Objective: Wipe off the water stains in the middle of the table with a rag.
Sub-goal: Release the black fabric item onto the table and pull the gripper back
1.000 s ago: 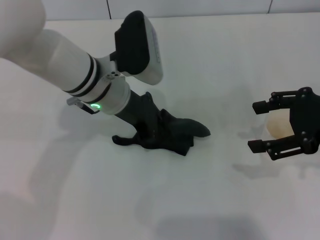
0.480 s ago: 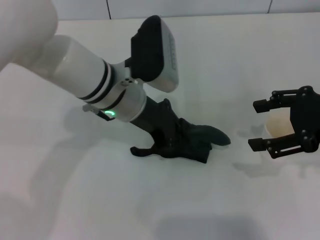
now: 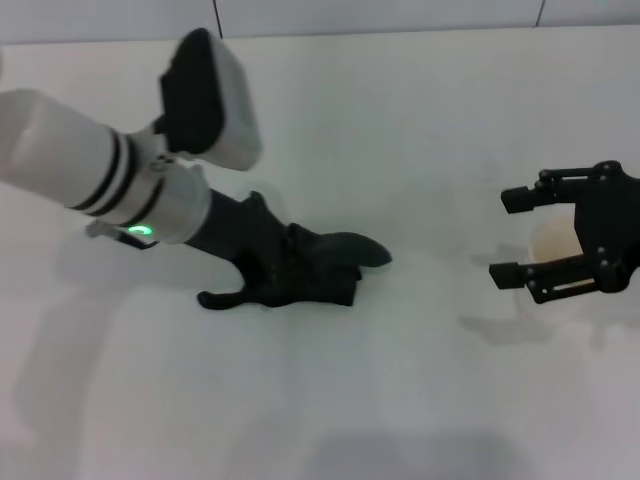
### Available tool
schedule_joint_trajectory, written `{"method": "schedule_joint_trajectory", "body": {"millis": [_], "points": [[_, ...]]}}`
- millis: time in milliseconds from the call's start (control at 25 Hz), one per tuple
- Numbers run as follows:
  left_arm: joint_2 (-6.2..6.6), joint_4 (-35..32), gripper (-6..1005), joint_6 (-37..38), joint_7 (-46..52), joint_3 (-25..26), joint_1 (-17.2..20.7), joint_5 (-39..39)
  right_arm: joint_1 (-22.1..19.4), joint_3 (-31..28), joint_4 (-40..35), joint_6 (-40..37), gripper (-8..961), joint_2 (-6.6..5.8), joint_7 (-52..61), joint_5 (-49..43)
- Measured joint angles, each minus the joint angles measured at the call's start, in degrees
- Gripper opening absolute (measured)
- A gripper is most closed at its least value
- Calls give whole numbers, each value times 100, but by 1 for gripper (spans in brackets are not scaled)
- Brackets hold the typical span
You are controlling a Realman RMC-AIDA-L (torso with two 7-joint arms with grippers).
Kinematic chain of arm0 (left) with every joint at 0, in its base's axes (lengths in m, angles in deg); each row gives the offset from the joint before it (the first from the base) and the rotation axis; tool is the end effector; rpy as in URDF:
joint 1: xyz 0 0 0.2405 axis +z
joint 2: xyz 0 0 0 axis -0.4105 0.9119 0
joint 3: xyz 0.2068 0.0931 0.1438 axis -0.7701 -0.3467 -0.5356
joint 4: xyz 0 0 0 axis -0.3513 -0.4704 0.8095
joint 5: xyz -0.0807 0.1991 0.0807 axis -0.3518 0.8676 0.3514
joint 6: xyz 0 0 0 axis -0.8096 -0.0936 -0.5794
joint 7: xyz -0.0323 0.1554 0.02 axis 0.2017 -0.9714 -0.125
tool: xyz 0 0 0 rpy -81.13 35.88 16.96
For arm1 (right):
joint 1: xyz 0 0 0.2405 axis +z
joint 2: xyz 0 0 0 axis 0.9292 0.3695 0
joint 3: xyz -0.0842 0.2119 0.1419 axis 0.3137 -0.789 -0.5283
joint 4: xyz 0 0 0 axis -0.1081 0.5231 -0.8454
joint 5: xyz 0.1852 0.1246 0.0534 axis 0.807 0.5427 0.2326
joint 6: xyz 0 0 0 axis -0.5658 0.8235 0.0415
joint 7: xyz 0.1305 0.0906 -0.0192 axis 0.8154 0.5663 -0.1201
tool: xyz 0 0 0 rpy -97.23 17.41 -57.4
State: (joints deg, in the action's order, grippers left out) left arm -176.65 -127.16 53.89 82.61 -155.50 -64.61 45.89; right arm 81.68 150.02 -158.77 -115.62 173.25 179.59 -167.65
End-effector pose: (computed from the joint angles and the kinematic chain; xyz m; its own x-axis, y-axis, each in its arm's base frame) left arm -0.2011 0.3954 -0.0970 0.9804 0.1239 -0.1530 0.1026 -0.9848 -0.1405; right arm 0.2045 0.3123 0.0561 0.9405 -0.1874 -0.2833 -0.2484 -0.9483 -0.1975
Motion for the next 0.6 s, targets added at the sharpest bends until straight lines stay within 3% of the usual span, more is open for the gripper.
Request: {"method": "schedule_joint_trajectory", "body": {"millis": [360, 600], "points": [[63, -113, 156, 411, -741, 1513, 600, 175, 28, 181, 112, 271, 838, 7, 80, 145], [47, -171, 168, 716, -1138, 2375, 784, 125, 39, 206, 158, 415, 838, 8, 93, 148]]}}
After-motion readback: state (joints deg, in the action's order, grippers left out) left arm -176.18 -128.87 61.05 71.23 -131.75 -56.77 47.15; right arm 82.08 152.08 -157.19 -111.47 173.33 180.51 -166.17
